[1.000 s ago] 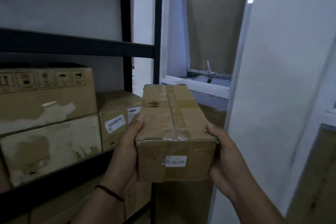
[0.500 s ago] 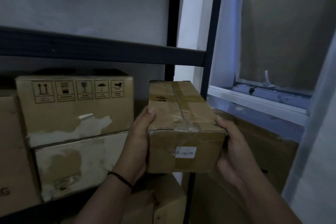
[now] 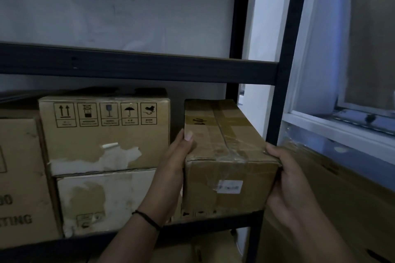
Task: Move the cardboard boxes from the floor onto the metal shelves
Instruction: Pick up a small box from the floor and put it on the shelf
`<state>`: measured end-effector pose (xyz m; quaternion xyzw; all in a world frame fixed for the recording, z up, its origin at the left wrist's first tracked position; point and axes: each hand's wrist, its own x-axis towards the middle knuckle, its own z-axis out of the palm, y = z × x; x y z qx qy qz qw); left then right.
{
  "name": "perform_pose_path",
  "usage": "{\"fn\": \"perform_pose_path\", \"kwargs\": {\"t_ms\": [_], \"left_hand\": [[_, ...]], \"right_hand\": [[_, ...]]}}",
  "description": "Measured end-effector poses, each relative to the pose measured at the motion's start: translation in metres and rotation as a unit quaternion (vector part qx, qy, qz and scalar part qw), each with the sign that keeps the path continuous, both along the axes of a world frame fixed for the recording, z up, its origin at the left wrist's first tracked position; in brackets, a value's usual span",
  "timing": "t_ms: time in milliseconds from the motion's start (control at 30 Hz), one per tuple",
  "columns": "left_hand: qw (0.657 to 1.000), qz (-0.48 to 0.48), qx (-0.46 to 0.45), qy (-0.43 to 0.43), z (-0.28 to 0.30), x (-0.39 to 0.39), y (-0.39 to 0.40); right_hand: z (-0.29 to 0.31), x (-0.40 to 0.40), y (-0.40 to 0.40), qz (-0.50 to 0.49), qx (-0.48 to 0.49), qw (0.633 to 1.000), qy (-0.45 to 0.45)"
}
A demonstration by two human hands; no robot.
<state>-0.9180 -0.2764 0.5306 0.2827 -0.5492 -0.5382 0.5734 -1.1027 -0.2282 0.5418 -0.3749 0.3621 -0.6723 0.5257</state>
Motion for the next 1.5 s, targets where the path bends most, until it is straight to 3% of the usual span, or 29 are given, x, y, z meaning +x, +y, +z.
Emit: {"fn": "perform_pose_path", "kwargs": {"t_ms": [233, 400, 500, 667, 800, 933, 1067, 1167, 1500], "left_hand": [[0.994, 0.082, -0.067, -0.022, -0.003, -0.005, -0.005], [0.959, 0.242, -0.125, -0.078, -0.003, 0.008, -0.002], [0.935, 0.291, -0.148, -0.142, 0.002, 0.017, -0.009], [0.878, 0.342, -0.206, -0.265, 0.009, 0.028, -0.023], [0.818, 0.403, -0.250, -0.325, 0.008, 0.030, -0.033], [0.759, 0.486, -0.274, -0.335, 0.006, 0.033, -0.044], [0.719, 0.527, -0.274, -0.362, 0.006, 0.036, -0.056], [0.690, 0.530, -0.248, -0.425, 0.006, 0.042, -0.066], [0.672, 0.538, -0.225, -0.456, 0.003, 0.043, -0.077]], "right_hand": [[0.007, -0.017, -0.041, 0.047, 0.018, 0.999, -0.005], [0.016, -0.011, -0.070, 0.079, 0.047, 0.995, 0.033], [0.020, -0.003, -0.085, 0.088, 0.066, 0.993, 0.047], [0.027, 0.003, -0.095, 0.089, 0.061, 0.988, 0.107], [0.034, -0.004, -0.094, 0.005, 0.020, 0.950, 0.312], [0.023, -0.014, -0.092, 0.028, -0.086, 0.911, 0.402], [0.019, -0.014, -0.110, -0.011, -0.118, 0.889, 0.443], [0.020, -0.012, -0.124, -0.009, -0.117, 0.893, 0.434], [0.015, -0.013, -0.140, -0.004, -0.113, 0.893, 0.435]]}}
